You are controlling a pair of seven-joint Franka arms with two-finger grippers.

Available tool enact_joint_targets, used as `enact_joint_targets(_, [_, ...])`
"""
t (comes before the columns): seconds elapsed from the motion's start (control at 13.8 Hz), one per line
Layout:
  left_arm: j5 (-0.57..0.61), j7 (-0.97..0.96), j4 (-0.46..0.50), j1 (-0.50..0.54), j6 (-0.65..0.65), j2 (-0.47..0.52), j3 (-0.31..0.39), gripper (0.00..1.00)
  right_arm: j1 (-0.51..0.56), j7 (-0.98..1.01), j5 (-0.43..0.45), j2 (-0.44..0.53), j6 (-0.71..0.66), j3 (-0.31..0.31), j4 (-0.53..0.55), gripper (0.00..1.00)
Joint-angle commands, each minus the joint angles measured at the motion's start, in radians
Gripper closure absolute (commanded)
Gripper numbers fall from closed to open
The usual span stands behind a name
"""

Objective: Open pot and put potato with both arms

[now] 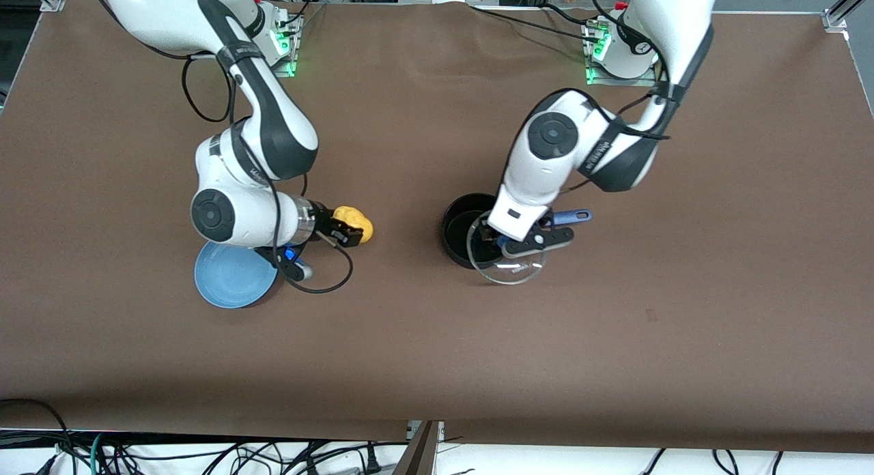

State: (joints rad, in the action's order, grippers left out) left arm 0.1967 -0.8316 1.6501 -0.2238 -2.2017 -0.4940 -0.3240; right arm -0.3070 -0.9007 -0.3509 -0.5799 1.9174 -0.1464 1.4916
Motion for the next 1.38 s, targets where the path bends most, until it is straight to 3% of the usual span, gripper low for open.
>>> enact_joint_targets(0.0, [-0.019, 0.278, 0.026, 0.133, 0.077, 0.078, -0.001, 0.46, -0.075, -0.098, -0.081, -0.011, 0.054, 0.002, -0.008, 0.54])
enact_joint_targets(0.14, [-0.074, 0.527, 0.043, 0.182, 0.096, 0.103, 0.078, 0.46, -0.121, -0.193, -0.085, -0.023, 0.100, 0.002, -0.008, 0.54])
enact_joint_targets(0.36, [-0.212, 0.930, 0.088, 0.202, 0.093, 0.114, 0.268, 0.46, -0.211, -0.315, -0.085, -0.058, 0.231, -0.001, -0.014, 0.52])
enact_joint_targets(0.58, [-0.328, 1.246, 0.137, 0.210, 0.053, 0.098, 0.440, 0.46, -0.325, -0.484, -0.091, -0.147, 0.348, 0.002, -0.112, 0.47])
enact_joint_targets(0.65, [-0.330, 1.285, 0.176, 0.222, 0.006, 0.095, 0.466, 0.46, -0.342, -0.504, -0.091, -0.167, 0.380, 0.004, -0.128, 0.38])
enact_joint_targets(0.8, [-0.338, 1.290, 0.278, 0.267, -0.109, 0.095, 0.474, 0.46, -0.354, -0.509, -0.085, -0.170, 0.400, 0.004, -0.128, 0.01])
enact_joint_targets(0.94, [-0.338, 1.280, 0.364, 0.285, -0.228, 0.092, 0.485, 0.46, -0.353, -0.506, -0.074, -0.163, 0.393, 0.007, -0.128, 0.01])
enact_joint_targets(1.16, [-0.391, 1.279, 0.379, 0.310, -0.243, 0.046, 0.487, 0.44, -0.333, -0.495, -0.072, -0.140, 0.375, 0.022, -0.129, 0.00])
enact_joint_targets(1.23, [-0.407, 1.281, 0.375, 0.311, -0.243, 0.035, 0.487, 0.37, -0.327, -0.491, -0.071, -0.135, 0.344, 0.031, -0.131, 0.00])
enact_joint_targets(1.3, [-0.408, 1.284, 0.369, 0.314, -0.239, 0.037, 0.487, 0.17, -0.310, -0.478, -0.051, -0.106, 0.300, 0.045, -0.131, 0.00])
